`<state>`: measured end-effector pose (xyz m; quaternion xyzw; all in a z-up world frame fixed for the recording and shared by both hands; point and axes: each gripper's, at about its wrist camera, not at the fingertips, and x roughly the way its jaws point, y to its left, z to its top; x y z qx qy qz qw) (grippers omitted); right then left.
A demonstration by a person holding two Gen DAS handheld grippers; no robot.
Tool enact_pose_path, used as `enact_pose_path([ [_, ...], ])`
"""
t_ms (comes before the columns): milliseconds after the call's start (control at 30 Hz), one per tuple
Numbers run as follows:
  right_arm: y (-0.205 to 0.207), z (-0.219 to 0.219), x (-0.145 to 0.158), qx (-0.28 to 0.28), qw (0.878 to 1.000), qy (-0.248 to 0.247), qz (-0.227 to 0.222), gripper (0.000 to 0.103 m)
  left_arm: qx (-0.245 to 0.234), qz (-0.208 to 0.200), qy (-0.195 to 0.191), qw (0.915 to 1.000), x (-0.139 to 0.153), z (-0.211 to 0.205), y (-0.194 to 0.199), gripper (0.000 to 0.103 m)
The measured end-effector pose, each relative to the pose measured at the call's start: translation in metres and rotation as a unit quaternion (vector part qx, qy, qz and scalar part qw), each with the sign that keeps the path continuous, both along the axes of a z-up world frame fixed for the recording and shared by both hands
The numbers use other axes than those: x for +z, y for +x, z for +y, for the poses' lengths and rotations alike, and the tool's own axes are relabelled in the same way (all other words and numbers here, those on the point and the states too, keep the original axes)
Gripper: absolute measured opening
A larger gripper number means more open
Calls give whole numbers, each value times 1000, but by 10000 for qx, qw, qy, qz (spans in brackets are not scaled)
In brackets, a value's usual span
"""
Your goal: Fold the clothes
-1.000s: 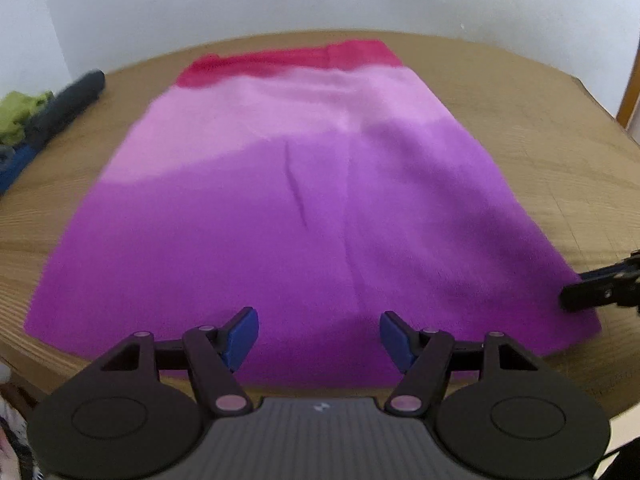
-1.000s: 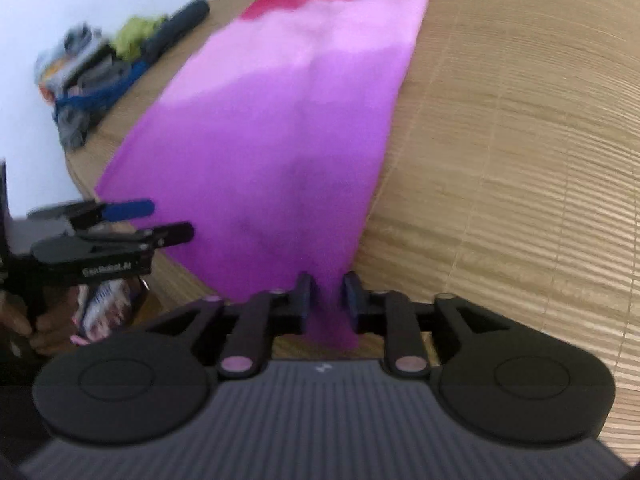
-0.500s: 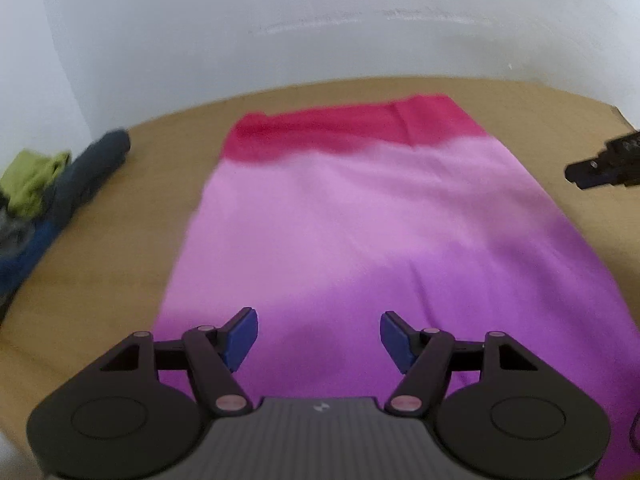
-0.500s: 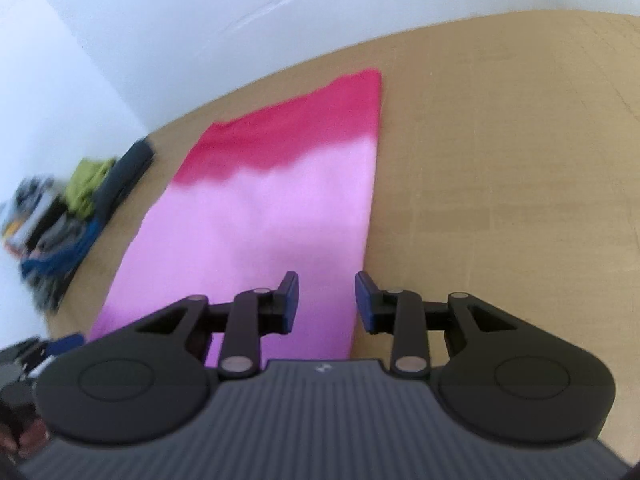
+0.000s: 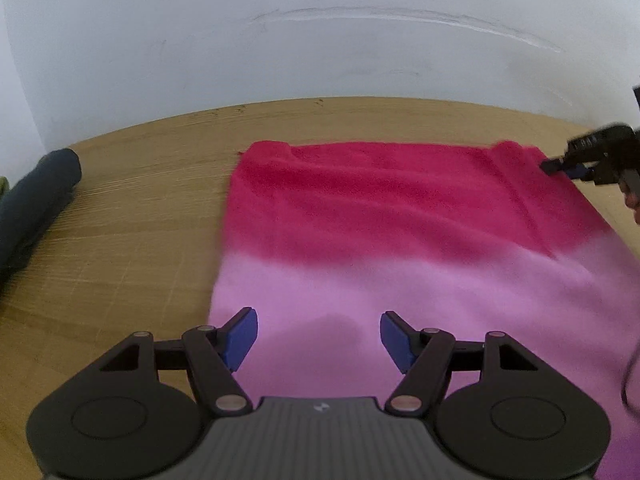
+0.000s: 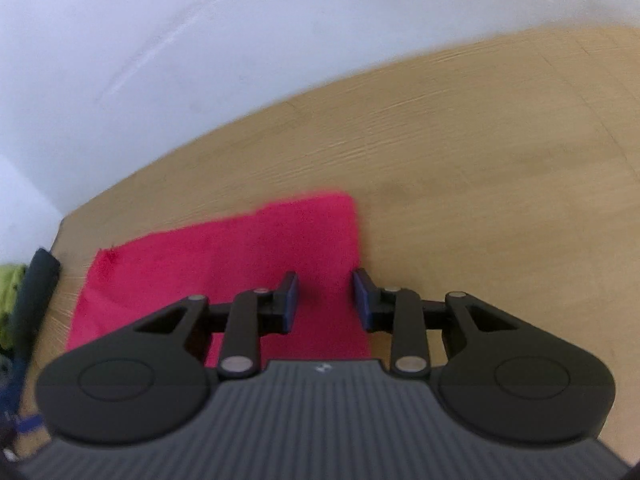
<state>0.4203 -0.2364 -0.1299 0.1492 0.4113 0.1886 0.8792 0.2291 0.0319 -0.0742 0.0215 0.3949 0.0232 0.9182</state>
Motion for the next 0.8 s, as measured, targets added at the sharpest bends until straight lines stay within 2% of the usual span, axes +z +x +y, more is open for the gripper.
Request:
enact_pose_path([
  [67,4,13,-1,201,9997,-93,-109,33,185,-26,-137,9997,-5,3,15,70],
  [100,4,20,0,315,9992,-182,-168,24,258,-36,-190,9995,-8,4,22,70],
  [133,4,27,1,435,9984,-295,-227,7,306,-27,-212,9993,-11,4,29,70],
  [233,-12,42,19,468,9927,-745,-828,6,424,12,-88,9991,-21,4,44,70],
  [333,-20,34,38,-337,9798,-1333,-1451,6,491,-119,-86,9987,-27,5,45,75],
  [400,-11,25,32,-714,9709,-1827,-1376,6,469,-142,-114,9987,-28,4,45,76],
  [467,1,18,18,-676,9717,-2025,-1013,7,425,-134,-68,9990,-27,3,46,76],
  [533,5,18,10,-574,9735,-2064,-795,9,378,-71,-60,9992,-23,5,48,74],
  [600,1,19,12,-724,9737,-1985,-854,10,256,-168,-184,9994,-11,9,52,72],
  [633,-1,26,19,-898,9711,-1992,-966,16,190,-270,-146,9993,-6,9,58,72],
  [733,-12,49,43,-1115,9523,-2337,-1616,38,61,-519,26,9986,9,8,82,72],
  [800,-24,65,54,-1136,9347,-2681,-2040,46,16,-462,-181,9988,12,8,106,70],
])
